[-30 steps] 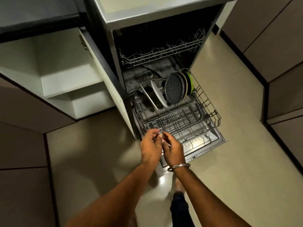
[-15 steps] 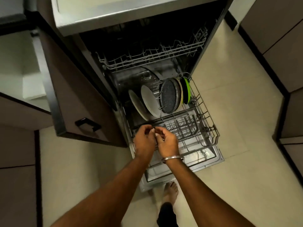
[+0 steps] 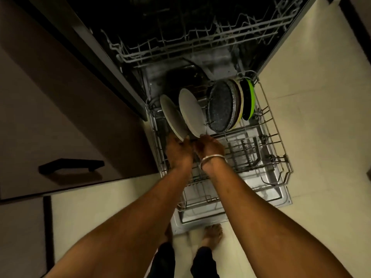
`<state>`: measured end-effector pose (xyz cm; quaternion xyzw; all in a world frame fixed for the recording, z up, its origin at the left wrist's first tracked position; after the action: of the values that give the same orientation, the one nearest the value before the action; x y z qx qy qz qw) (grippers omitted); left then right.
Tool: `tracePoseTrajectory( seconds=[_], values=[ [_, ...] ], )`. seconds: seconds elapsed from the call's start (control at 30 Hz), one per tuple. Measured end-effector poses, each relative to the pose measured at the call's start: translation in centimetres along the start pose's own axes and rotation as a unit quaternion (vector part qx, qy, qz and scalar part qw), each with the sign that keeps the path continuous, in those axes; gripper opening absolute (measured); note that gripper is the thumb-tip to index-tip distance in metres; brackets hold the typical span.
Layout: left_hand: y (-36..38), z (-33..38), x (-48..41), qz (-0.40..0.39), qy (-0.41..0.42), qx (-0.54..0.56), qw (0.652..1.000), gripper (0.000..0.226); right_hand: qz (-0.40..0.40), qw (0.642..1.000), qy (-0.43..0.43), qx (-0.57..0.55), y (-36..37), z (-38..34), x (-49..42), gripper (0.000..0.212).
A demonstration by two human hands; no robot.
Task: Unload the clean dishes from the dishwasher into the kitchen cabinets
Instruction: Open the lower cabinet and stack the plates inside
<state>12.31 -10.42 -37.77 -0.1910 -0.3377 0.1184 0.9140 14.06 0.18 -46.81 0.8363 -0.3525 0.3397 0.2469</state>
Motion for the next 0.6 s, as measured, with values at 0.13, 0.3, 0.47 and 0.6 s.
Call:
tracePoseTrajectory(
  seconds=[0.13, 0.3, 0.47, 0.6],
  values=[
    [1.0, -0.9, -3.1, 0.034, 0.011, -0.042, 0.998, 0.038, -0.028, 0.998, 0.046, -0.015, 0.2, 2.2, -3.5, 0.068],
    [2.0, -2.3, -6.4, 0.029, -0.022, -0.080, 0.996, 0.024, 0.013, 0.956, 0.179, -0.233, 1.5, 4.4, -7.5, 0.055],
    [2.0, -1.2, -7.2, 0.029, -0.011, -0.113, 0.993, 0.027, -0.016, 0.936, 0.184, -0.298, 3.0, 5.6, -8.8, 0.064],
    [1.7, -1.0, -7.2, 0.033, -0.003, -0.134, 0.990, 0.028, 0.018, 0.929, 0.173, -0.327, 3.5, 4.6, -8.2, 0.049]
  ],
)
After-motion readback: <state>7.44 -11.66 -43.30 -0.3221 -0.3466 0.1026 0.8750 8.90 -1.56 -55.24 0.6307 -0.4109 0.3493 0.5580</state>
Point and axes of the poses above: each hand's wrist, its own x-axis away from the middle knuckle, its own y-axis out of the palm, z = x × y, the point moved 4 cm from there along -x, towards the middle knuckle, and after that the axes turned 8 degrees about -y, right-handed, at the moved point
